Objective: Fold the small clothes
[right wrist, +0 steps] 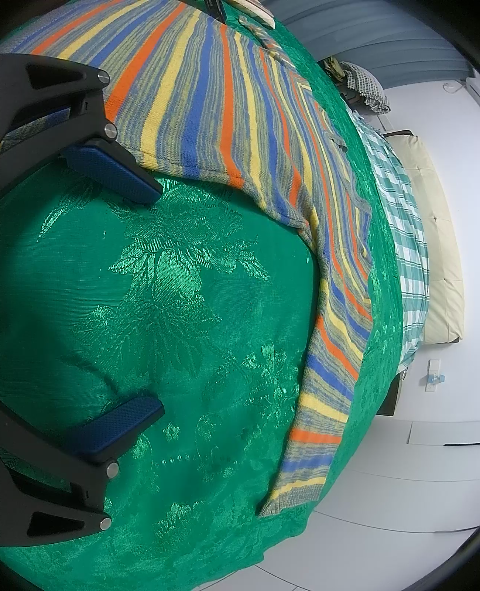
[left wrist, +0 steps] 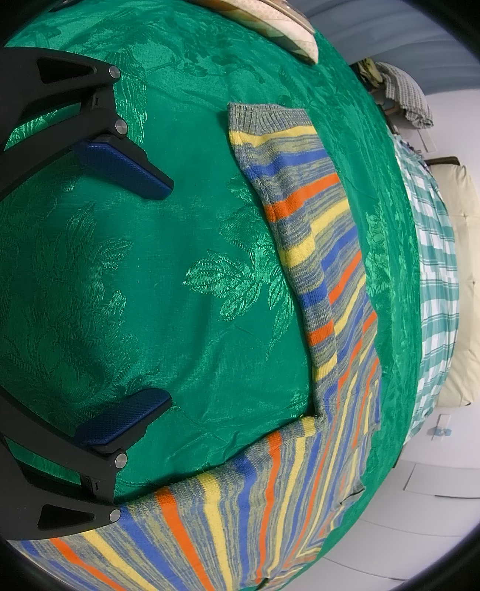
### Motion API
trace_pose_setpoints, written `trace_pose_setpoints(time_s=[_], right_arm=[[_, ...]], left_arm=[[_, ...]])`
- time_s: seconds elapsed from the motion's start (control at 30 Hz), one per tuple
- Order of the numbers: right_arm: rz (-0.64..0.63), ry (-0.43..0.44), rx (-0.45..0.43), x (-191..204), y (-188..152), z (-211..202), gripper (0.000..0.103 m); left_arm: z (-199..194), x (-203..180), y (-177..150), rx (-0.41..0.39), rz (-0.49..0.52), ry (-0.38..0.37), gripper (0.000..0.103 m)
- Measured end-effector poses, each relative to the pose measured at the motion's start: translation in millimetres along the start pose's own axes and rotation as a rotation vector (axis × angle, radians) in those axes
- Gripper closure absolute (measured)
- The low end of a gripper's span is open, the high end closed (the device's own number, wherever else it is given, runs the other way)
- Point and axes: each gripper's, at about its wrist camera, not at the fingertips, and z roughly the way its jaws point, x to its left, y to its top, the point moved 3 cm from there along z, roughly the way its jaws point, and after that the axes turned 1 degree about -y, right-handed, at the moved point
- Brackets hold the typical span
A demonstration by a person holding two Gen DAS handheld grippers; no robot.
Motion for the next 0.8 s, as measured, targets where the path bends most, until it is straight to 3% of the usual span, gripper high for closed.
trace_pose_setpoints(time_s=[0.8], right_arm=[[-0.001,-0.001,0.000,0.5,0.1,0.3,0.000]], left_arm=[[-0.2,0.2,-0.4,0.000,0.000,0.000,0.000]])
